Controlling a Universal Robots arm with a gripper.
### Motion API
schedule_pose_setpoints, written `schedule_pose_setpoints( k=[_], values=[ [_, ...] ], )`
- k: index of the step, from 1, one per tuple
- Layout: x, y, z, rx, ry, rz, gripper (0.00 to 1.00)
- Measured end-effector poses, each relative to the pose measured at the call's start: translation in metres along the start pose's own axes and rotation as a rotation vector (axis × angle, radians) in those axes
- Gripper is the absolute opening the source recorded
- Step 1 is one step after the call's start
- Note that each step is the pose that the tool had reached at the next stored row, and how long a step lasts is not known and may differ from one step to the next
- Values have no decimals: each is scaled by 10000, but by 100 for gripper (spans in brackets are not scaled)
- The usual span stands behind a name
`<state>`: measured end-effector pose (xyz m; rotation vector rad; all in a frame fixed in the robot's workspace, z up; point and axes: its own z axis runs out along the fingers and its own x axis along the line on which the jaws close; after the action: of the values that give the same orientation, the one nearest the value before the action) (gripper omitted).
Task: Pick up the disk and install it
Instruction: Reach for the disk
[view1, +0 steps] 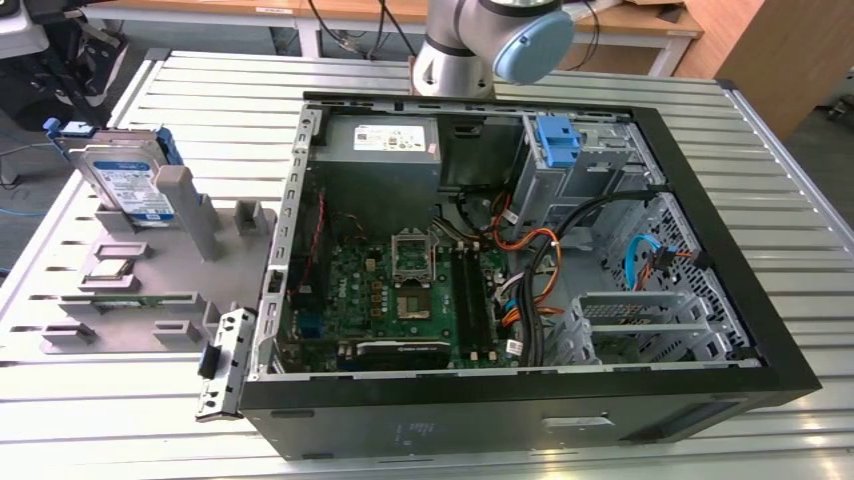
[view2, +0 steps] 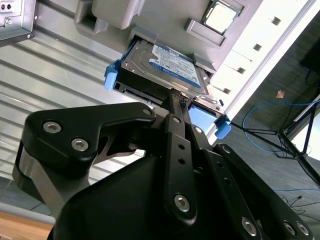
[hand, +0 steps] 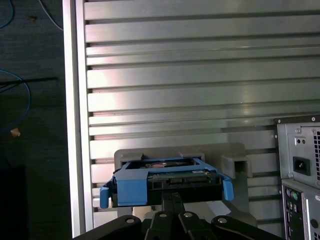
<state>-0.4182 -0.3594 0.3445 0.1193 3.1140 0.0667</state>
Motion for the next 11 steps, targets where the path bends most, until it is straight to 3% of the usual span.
schedule_pose_setpoints(
  k=[7,11],
  values=[
    [0,0,1,0,0,0,11],
    [0,1,2,5,67,5,11]
  ],
)
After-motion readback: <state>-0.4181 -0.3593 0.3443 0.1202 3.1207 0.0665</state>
